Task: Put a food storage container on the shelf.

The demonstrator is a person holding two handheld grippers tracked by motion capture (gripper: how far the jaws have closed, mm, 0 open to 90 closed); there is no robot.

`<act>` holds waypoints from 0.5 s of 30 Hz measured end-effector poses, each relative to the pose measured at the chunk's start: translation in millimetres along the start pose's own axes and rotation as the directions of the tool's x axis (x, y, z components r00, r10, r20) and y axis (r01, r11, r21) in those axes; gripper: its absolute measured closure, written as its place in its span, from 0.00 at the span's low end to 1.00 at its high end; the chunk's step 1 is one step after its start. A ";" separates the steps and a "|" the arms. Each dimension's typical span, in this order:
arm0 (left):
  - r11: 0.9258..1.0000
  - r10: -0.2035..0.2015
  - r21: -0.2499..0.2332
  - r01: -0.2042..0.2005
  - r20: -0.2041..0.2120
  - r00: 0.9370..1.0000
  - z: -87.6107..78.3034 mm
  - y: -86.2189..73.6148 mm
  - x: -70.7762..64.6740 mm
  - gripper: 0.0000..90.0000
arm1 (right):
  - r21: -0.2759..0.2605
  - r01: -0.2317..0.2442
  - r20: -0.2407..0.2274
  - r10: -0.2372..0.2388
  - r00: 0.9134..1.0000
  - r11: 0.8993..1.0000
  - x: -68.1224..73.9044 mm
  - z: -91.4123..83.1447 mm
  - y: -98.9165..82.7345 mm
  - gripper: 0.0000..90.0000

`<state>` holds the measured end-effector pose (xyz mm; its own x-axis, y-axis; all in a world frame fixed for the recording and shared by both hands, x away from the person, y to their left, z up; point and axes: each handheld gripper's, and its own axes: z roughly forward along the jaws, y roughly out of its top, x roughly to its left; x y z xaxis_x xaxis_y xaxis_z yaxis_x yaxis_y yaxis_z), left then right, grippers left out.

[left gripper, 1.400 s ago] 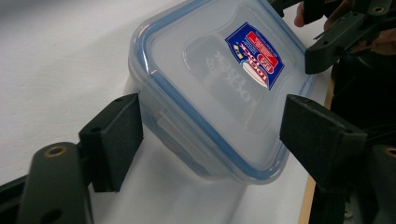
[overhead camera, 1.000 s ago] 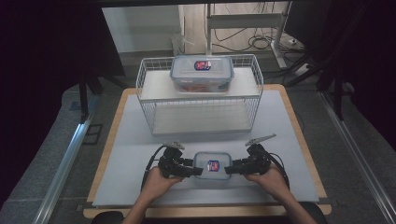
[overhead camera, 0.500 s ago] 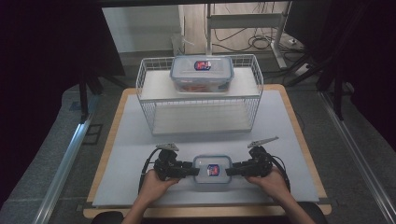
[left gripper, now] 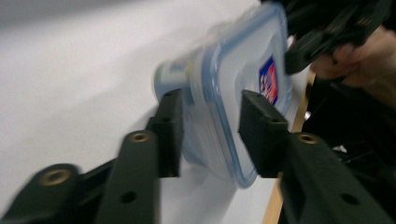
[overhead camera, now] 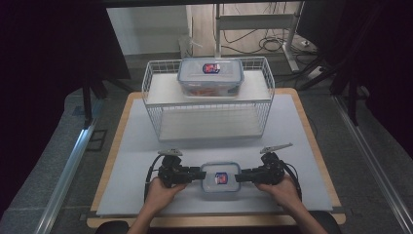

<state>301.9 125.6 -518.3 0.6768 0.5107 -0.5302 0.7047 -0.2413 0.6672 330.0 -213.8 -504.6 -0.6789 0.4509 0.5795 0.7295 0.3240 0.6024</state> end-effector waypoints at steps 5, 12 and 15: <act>0.999 -0.025 0.020 0.025 0.026 0.999 6.7 -1.7 3.9 0.51 | -0.002 0.008 -0.003 -0.008 1.000 1.000 0.7 -0.6 -0.4 0.63; 0.999 -0.041 0.029 0.040 0.043 0.998 8.6 -1.9 6.1 0.46 | -0.001 0.013 -0.005 -0.013 1.000 1.000 0.4 -0.8 -0.5 0.63; 0.999 -0.044 0.019 0.043 0.067 0.997 2.4 -3.6 6.9 0.59 | 0.002 0.001 -0.011 -0.001 1.000 1.000 -2.4 -0.7 -1.6 0.63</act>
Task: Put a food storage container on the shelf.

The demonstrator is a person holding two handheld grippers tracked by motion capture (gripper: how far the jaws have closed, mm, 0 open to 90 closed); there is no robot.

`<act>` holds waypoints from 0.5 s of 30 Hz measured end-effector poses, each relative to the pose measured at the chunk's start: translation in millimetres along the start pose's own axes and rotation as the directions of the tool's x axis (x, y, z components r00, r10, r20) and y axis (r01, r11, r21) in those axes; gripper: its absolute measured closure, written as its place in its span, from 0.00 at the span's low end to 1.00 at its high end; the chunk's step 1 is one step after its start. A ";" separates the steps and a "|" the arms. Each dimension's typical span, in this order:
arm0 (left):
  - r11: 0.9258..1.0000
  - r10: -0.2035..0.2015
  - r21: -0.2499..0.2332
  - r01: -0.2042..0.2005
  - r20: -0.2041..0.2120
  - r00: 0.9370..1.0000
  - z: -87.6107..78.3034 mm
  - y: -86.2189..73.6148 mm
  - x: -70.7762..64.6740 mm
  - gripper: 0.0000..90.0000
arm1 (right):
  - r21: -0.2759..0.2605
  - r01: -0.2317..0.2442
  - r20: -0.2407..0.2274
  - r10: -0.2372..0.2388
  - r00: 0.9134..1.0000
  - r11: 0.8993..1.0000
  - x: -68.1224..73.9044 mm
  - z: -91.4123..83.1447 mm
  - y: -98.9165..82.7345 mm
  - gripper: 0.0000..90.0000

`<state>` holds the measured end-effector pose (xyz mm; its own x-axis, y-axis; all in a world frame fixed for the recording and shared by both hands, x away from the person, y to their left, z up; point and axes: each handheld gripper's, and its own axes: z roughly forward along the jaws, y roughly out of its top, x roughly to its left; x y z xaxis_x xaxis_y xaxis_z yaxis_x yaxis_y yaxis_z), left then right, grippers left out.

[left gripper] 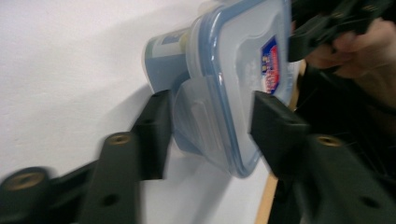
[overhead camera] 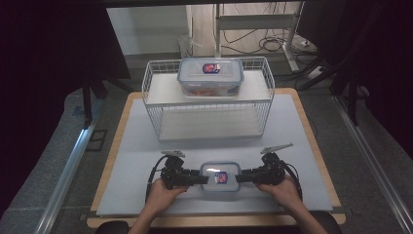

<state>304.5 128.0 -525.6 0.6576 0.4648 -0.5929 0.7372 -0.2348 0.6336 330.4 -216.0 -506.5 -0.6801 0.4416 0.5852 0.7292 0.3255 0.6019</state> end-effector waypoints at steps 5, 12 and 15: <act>1.000 0.000 0.003 0.000 0.002 1.000 -0.6 -1.3 -0.5 0.62 | 0.007 0.011 0.013 -0.011 1.000 1.000 0.6 0.8 0.3 0.63; 1.000 -0.016 0.006 0.016 -0.010 1.000 -0.6 0.0 -2.4 0.62 | -0.003 -0.007 0.011 0.007 1.000 1.000 0.1 0.7 -0.4 0.64; 1.000 -0.011 0.000 0.011 -0.029 1.000 -2.4 3.0 -4.8 0.62 | -0.011 -0.005 0.014 0.005 1.000 1.000 1.7 0.0 1.0 0.64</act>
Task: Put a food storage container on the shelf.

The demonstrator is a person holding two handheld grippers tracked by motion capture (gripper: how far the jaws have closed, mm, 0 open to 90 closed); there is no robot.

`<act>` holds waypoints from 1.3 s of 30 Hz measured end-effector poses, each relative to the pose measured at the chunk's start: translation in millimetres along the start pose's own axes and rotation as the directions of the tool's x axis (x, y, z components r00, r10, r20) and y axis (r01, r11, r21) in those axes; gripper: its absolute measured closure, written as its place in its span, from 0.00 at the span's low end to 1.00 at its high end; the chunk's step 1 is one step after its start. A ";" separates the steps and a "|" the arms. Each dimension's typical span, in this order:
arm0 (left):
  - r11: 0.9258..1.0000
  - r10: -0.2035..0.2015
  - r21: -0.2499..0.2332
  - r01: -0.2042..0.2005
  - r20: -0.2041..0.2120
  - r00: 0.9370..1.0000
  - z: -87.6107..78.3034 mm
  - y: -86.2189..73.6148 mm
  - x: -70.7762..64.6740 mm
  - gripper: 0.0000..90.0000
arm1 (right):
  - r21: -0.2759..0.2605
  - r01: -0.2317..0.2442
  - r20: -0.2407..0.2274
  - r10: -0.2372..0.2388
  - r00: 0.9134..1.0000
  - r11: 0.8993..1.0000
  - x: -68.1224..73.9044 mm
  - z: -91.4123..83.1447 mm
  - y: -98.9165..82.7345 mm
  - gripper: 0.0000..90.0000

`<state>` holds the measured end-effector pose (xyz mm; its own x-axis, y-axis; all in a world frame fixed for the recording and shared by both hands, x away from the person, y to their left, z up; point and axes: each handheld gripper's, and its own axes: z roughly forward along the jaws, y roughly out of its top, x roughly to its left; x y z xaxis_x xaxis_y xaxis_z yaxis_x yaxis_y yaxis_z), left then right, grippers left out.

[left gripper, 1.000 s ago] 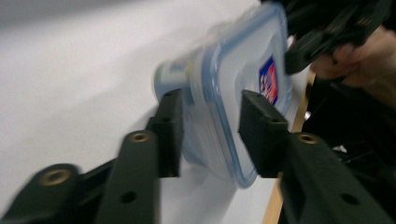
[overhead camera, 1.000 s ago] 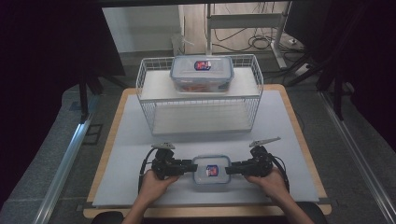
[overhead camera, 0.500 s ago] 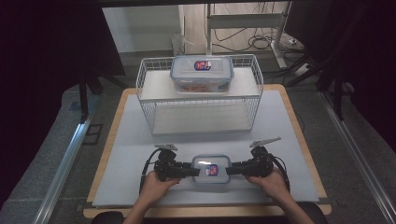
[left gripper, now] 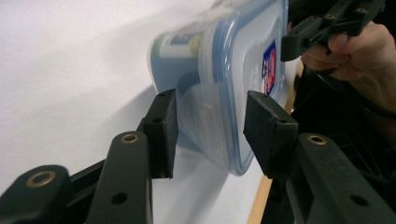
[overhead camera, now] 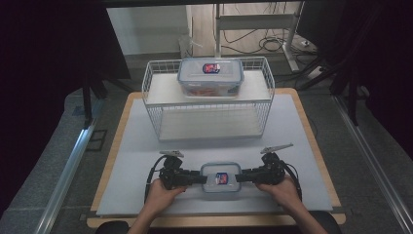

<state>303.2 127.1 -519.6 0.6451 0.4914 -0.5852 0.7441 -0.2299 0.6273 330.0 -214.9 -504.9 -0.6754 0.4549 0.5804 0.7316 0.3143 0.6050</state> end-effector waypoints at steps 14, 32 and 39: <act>0.999 -0.018 -0.032 0.018 -0.014 1.000 -2.6 2.2 3.1 0.67 | -0.033 0.007 -0.026 -0.008 1.000 0.999 3.2 -3.2 5.5 0.66; 0.999 -0.054 -0.004 0.054 0.067 0.996 6.4 -7.9 8.9 0.61 | -0.033 0.001 -0.015 -0.001 1.000 0.999 -3.4 -2.5 -1.2 0.65; 0.998 -0.062 -0.001 0.063 0.058 0.996 6.5 -6.3 7.4 0.62 | -0.036 -0.028 -0.013 0.028 1.000 0.999 -5.4 -1.8 -2.8 0.65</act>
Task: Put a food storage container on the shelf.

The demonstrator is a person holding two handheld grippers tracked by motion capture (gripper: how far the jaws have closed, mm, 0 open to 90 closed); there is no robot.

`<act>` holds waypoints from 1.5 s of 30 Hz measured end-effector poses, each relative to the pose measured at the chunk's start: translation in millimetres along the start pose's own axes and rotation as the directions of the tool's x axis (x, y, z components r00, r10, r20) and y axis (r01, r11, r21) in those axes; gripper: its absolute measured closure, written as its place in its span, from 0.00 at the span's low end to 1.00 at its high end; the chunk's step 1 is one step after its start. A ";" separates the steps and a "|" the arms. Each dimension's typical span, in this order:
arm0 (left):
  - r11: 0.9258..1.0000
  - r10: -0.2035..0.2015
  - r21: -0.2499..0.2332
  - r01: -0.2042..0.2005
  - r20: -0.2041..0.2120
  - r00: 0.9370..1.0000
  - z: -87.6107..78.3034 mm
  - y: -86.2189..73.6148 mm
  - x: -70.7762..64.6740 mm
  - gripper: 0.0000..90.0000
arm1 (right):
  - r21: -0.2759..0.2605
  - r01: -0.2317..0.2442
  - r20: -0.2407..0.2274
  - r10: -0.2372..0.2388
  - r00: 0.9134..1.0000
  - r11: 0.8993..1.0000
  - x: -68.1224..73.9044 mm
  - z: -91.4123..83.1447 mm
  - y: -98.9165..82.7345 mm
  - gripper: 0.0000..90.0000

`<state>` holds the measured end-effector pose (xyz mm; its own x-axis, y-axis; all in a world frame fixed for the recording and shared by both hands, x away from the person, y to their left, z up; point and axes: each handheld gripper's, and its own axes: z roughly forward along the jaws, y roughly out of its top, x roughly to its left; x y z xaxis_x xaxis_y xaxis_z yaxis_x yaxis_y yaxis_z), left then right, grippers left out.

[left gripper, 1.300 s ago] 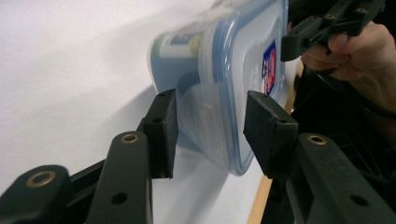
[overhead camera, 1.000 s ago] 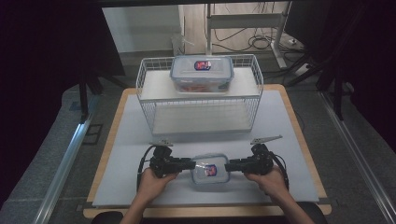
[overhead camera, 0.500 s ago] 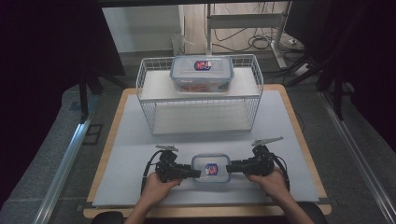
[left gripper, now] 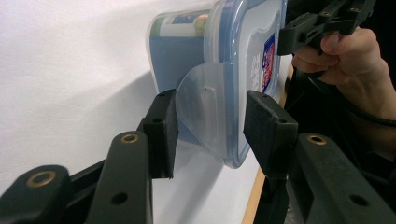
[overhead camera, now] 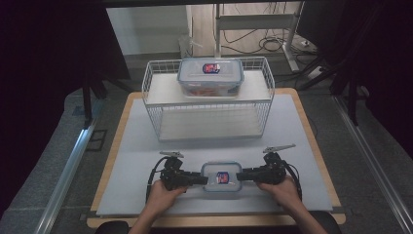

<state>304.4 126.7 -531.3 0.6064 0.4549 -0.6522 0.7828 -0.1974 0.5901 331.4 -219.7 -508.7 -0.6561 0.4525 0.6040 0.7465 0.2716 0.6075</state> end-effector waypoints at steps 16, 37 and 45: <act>0.997 0.072 -0.032 -0.073 -0.039 0.997 -22.3 30.6 -19.5 0.61 | -0.064 0.028 -0.008 -0.029 1.000 0.998 15.1 -12.7 24.6 0.65; 0.968 0.214 -0.107 -0.227 -0.123 0.969 -97.2 138.6 -68.3 0.61 | -0.167 0.200 0.029 -0.198 0.980 0.965 70.2 -52.0 137.3 0.65; 0.961 0.223 -0.132 -0.242 -0.145 0.964 -120.4 175.5 -80.5 0.61 | -0.193 0.222 0.028 -0.221 0.975 0.956 82.9 -63.8 179.6 0.65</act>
<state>376.1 160.0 -317.9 0.7388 0.5201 -0.4286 0.5874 -0.1851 0.7879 404.0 -187.6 -316.7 -0.8016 0.4045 0.4402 0.5462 0.1964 0.8143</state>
